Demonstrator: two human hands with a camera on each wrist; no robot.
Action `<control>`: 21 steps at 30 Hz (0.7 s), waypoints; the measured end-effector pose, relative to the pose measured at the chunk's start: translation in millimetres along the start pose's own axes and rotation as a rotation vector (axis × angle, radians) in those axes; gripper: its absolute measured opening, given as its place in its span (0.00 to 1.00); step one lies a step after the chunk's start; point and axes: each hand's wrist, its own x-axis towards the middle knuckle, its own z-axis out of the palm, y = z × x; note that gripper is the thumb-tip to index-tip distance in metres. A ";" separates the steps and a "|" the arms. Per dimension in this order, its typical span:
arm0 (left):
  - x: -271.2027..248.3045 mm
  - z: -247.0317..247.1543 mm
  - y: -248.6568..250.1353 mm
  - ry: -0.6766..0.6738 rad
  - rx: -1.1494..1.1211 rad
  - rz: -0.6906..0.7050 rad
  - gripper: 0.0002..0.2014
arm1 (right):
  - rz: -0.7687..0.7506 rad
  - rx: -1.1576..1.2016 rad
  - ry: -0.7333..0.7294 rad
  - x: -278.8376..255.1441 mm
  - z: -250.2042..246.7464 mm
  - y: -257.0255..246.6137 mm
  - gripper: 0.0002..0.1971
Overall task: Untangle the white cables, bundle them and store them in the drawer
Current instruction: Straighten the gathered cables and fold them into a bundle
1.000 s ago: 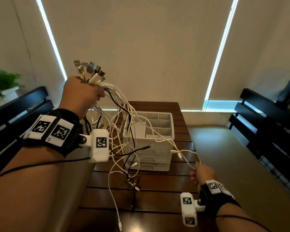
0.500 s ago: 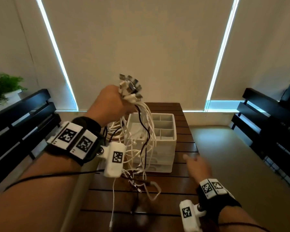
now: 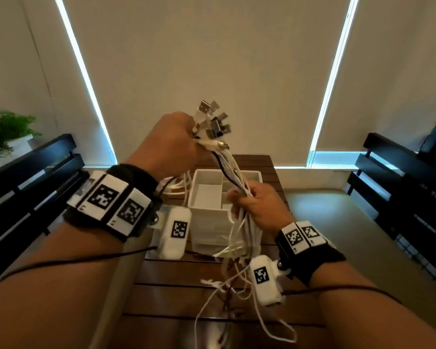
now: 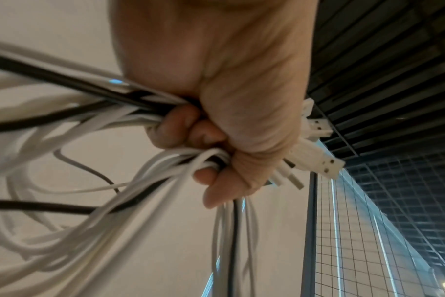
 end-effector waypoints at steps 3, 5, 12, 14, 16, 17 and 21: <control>1.1 -8.2 -0.7 0.058 -0.035 -0.001 0.11 | 0.040 -0.008 -0.023 -9.3 3.6 21.5 0.05; 1.9 -8.1 -1.7 0.074 -0.057 -0.003 0.07 | 0.069 -0.017 -0.029 -13.1 5.3 33.7 0.03; 5.3 -21.8 -12.8 0.152 -0.055 -0.068 0.05 | 0.231 -0.028 -0.159 -30.7 3.8 61.2 0.04; 6.7 -26.7 -10.9 0.213 -0.082 -0.085 0.11 | 0.269 -0.110 -0.184 -35.4 2.4 74.7 0.02; 8.1 -33.7 -8.8 0.247 -0.107 -0.097 0.13 | 0.279 -0.152 -0.151 -40.1 1.4 90.2 0.02; 8.4 -36.5 -7.5 0.255 -0.114 -0.090 0.14 | 0.277 -0.172 -0.134 -42.5 0.6 96.8 0.01; 9.9 -41.3 -1.7 0.267 -0.115 -0.055 0.15 | 0.354 -0.300 -0.165 -49.9 0.2 122.4 0.07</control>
